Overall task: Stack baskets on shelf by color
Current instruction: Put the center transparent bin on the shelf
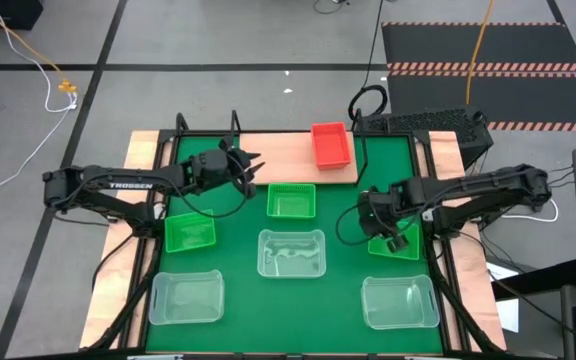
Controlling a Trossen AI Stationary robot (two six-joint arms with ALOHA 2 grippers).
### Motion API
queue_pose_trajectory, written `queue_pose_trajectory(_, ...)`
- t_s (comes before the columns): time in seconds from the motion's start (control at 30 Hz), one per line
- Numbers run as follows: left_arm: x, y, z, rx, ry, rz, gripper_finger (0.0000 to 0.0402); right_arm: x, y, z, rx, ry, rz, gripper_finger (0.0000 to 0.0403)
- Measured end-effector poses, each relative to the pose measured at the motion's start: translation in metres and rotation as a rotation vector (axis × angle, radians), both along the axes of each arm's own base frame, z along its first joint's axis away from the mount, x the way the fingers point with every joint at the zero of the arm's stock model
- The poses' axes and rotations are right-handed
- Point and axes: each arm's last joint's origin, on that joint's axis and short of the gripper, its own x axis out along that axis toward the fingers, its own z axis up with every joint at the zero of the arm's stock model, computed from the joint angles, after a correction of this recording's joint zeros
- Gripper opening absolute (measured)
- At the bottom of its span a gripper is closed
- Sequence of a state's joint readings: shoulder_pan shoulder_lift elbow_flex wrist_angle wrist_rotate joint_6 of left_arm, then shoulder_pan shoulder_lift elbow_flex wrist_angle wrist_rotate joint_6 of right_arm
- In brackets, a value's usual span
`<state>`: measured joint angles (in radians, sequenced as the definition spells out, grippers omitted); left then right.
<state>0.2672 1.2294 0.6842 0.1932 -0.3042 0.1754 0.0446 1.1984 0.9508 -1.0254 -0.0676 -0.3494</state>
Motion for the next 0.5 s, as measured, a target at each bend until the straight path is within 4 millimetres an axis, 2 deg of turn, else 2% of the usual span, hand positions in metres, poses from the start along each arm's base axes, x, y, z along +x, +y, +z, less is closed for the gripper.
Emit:
queue_pose_trajectory(0.1,0.001,0.0,0.0,0.007,0.0,-0.002,0.0127,-0.01,0.004,-0.002,0.033,0.118,-0.136,0.013)
queue_pose_trajectory(0.2,0.001,0.001,0.003,0.041,-0.015,-0.012,0.0127,-0.021,0.011,-0.002,0.021,0.224,-0.176,0.013)
queue_pose_trajectory(0.33,0.003,0.0,0.007,0.062,-0.047,-0.036,0.0127,-0.026,0.013,-0.004,-0.107,0.244,-0.229,0.013)
queue_pose_trajectory(0.4,0.003,0.0,0.007,0.053,-0.05,-0.055,0.0127,-0.027,0.012,-0.011,-0.148,0.234,-0.271,0.013)
queue_pose_trajectory(0.5,0.003,-0.002,0.006,0.045,-0.046,-0.065,0.0127,-0.032,0.008,-0.033,-0.164,0.263,-0.299,0.013)
